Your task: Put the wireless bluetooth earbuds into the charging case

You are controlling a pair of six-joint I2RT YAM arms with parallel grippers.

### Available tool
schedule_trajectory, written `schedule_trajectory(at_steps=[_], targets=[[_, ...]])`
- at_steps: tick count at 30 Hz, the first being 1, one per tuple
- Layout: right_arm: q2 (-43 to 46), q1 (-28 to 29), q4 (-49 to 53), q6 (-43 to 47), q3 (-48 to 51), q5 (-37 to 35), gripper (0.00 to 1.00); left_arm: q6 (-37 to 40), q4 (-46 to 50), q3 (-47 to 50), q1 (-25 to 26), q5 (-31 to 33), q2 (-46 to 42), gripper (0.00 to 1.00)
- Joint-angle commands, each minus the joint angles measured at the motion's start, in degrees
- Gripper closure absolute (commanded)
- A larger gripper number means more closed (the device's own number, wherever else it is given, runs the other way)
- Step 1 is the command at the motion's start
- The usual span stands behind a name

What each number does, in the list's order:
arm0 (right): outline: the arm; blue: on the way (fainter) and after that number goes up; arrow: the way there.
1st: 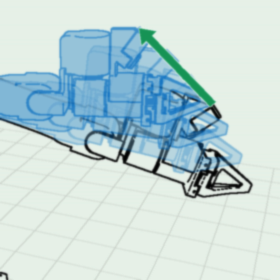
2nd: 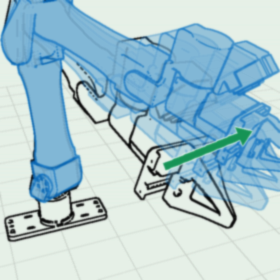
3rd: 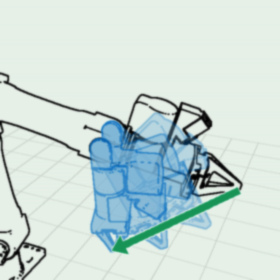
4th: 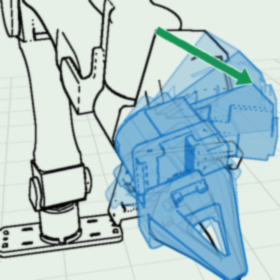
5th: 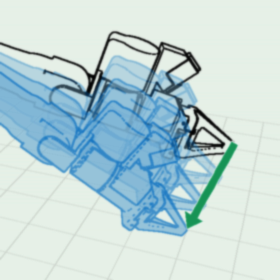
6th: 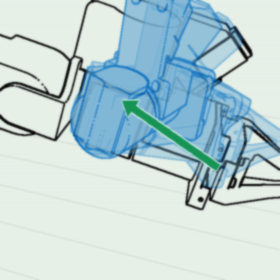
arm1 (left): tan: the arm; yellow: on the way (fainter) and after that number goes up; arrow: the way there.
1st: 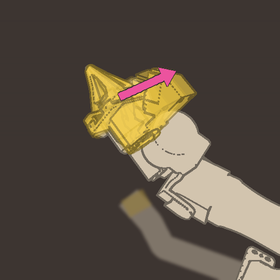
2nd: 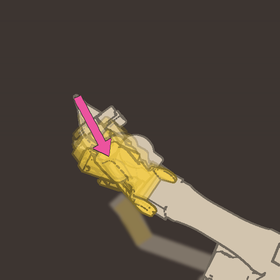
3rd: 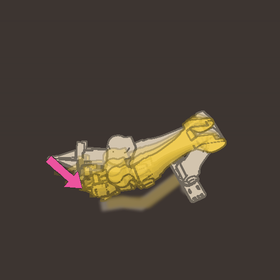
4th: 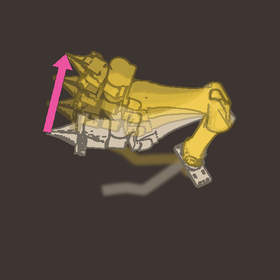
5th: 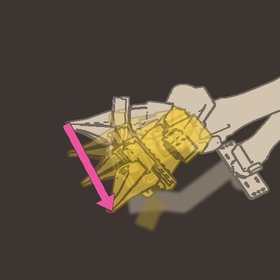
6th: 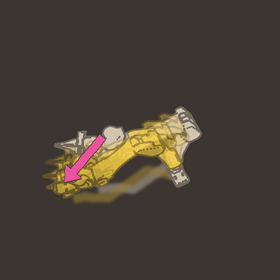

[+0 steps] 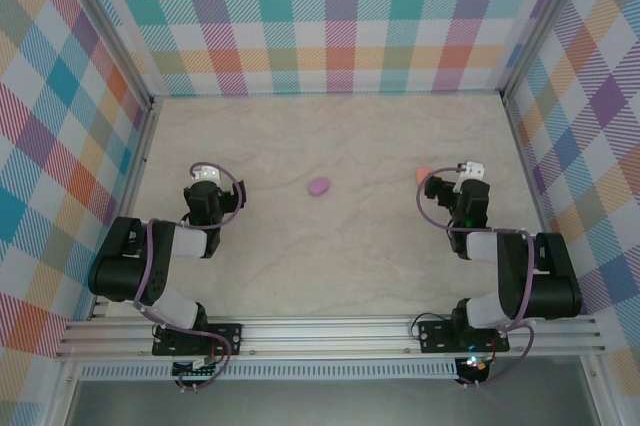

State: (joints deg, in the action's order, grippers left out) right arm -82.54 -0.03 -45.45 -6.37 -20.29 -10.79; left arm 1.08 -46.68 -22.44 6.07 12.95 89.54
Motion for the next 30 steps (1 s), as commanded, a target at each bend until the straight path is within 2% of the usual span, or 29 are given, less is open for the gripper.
schedule_trajectory(at_steps=[1, 2, 4, 5, 7, 9, 30], targets=[[-1.31, 0.33, -0.6, 2.3, -2.06, 2.95, 0.0, -0.5, -0.89, -0.87, -0.61, -0.21, -0.06, 0.0], [-2.44, 0.39, -4.54, 2.82, -0.39, 4.54, 0.0, -0.51, -0.89, -0.89, -0.62, -0.29, -0.06, 0.0], [-6.14, 0.37, -17.42, 2.53, 3.73, 3.16, 0.0, -0.51, -0.9, -0.9, -0.6, -0.26, -0.06, 0.0], [-3.79, 0.37, -12.08, 1.55, 3.33, 2.21, 0.0, -0.47, -0.93, -0.9, -0.62, -0.24, -0.07, 0.0], [-5.3, 0.59, -11.6, 2.14, 1.69, 1.4, 0.0, -0.44, -0.85, -0.89, -0.62, -0.25, -0.06, 0.0], [-4.99, 1.27, -3.75, 3.0, -2.09, 1.83, 0.0, -0.53, -0.92, -0.86, -0.61, -0.24, -0.06, 0.0], [-5.42, 1.4, -4.29, 3.45, -2.12, 2.87, 0.0, -0.51, -0.88, -0.86, -0.61, -0.29, -0.06, 0.0]])
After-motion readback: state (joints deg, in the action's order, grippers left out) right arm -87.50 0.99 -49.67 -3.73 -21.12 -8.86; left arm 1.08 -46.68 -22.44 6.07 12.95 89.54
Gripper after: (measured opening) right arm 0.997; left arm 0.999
